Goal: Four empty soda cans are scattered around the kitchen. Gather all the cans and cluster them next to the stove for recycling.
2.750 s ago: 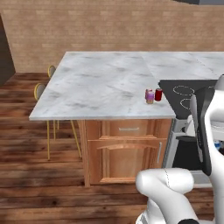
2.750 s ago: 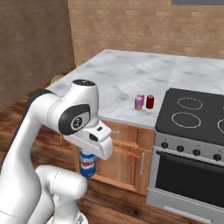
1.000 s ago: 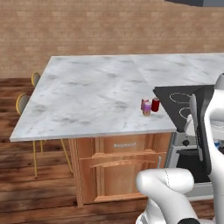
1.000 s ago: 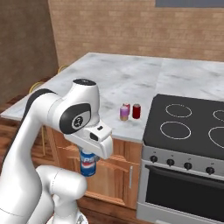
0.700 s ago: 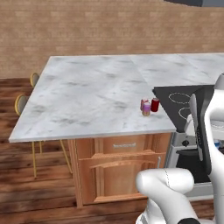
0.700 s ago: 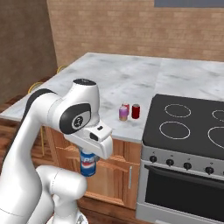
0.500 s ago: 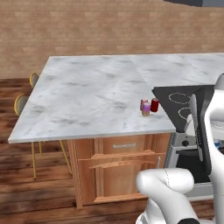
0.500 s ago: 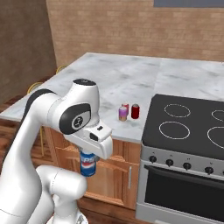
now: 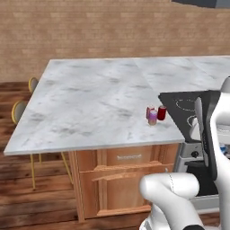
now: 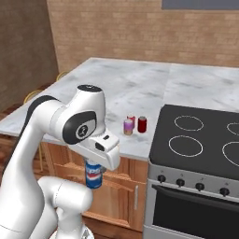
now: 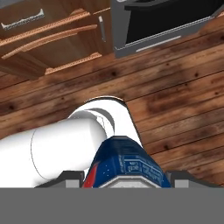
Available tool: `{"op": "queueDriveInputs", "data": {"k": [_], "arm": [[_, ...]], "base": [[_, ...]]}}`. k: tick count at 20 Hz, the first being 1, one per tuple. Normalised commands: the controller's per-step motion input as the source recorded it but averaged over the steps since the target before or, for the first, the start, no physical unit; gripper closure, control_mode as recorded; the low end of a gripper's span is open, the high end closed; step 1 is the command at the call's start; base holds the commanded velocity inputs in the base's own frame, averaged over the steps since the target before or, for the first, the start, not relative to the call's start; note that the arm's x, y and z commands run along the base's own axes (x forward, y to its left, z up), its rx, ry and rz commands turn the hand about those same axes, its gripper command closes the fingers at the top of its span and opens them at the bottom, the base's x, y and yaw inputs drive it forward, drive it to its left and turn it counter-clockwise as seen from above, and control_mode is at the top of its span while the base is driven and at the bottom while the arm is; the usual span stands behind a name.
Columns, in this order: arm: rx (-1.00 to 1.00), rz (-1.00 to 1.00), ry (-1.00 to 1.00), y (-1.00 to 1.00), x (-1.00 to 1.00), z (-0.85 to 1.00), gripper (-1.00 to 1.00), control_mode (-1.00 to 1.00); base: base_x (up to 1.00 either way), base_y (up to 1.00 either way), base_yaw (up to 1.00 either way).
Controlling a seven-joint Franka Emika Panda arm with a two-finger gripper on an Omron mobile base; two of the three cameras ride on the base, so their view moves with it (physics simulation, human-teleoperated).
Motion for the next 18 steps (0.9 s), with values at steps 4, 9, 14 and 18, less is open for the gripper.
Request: {"op": "queueDriveInputs", "data": {"k": [4,9,14,18], "arm": [[0.0,0.0,0.0,0.0,0.0,0.0,1.0,1.0],[0.0,0.0,0.0,0.0,0.0,0.0,1.0,1.0],[0.0,0.0,0.0,0.0,0.0,0.0,1.0,1.0],[0.0,0.0,0.0,0.0,0.0,0.0,1.0,1.0]], "base": [[0.37,0.0,0.0],[0.37,0.0,0.0],[0.4,0.0,0.0],[0.37,0.0,0.0]]}}
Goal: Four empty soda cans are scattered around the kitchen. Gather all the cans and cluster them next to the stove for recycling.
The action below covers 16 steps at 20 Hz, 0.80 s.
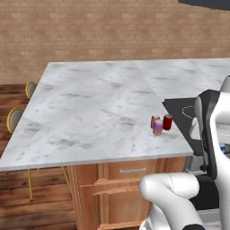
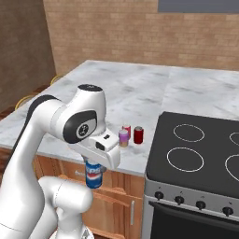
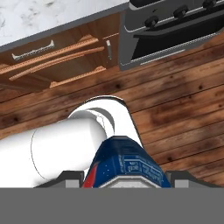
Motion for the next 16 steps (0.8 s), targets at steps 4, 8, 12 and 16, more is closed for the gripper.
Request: {"op": "queueDriveInputs", "data": {"k": [4,8,12,16], "arm": [[0.0,0.0,0.0,0.0,0.0,0.0,1.0,1.0],[0.0,0.0,0.0,0.0,0.0,0.0,1.0,1.0],[0.0,0.0,0.0,0.0,0.0,0.0,1.0,1.0],[0.0,0.0,0.0,0.0,0.0,0.0,1.0,1.0]], "base": [[0.19,0.0,0.0],[0.23,0.0,0.0],[0.21,0.0,0.0],[0.29,0.0,0.0]]}}
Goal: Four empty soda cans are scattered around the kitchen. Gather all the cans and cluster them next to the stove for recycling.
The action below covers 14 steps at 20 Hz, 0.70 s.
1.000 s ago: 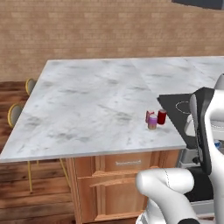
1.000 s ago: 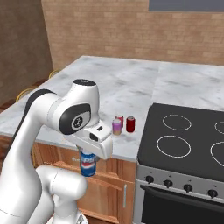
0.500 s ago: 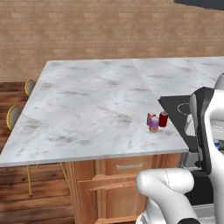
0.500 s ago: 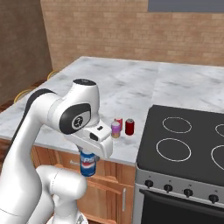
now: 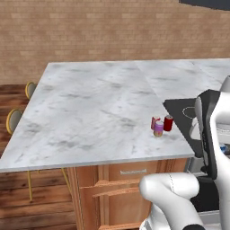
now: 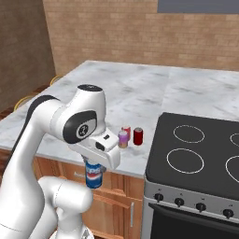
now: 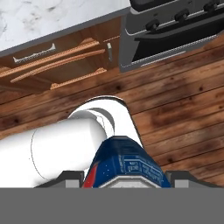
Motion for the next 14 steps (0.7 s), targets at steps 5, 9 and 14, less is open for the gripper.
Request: {"op": "queueDriveInputs", "data": {"k": [5,9,14], "arm": [[0.0,0.0,0.0,-0.01,0.27,-0.06,1.0,-1.0],[0.0,0.01,-0.01,0.0,0.26,-0.04,1.0,-1.0],[0.0,0.03,0.0,-0.01,0.3,-0.02,1.0,-1.0]], "base": [[0.0,0.0,0.0],[0.0,0.0,0.0],[0.0,0.0,0.0]]}}
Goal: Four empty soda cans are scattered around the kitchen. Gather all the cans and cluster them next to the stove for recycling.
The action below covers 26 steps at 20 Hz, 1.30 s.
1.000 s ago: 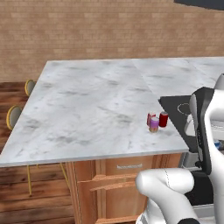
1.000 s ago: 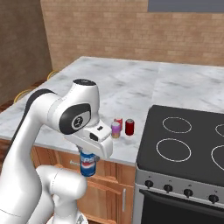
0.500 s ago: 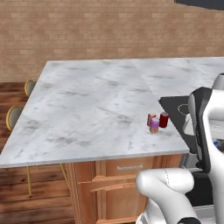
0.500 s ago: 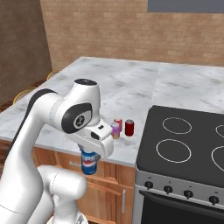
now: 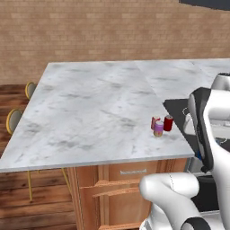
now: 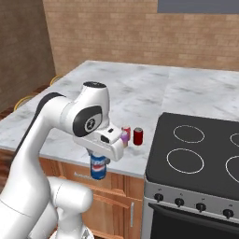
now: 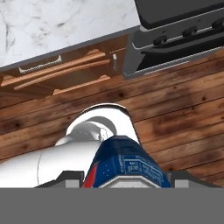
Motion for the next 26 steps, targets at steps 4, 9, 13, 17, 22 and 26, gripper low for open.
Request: {"op": "queueDriveInputs", "data": {"k": [4,9,13,17,22,26], "arm": [[-0.01,0.04,-0.03,-0.02,0.17,0.0,1.0,-1.0],[-0.03,0.08,-0.04,-0.05,0.2,-0.07,1.0,-1.0],[-0.01,0.12,-0.06,-0.14,0.11,-0.22,1.0,-1.0],[0.0,0.13,-0.07,-0.18,0.14,-0.24,1.0,-1.0],[0.0,0.16,-0.09,-0.16,0.24,-0.36,1.0,-1.0],[0.0,0.12,-0.01,-0.02,0.31,-0.04,1.0,-1.0]], "base": [[0.0,0.0,0.0],[0.0,0.0,0.0],[0.0,0.0,0.0],[0.0,0.0,0.0],[0.0,0.0,0.0],[0.0,0.0,0.0]]}}
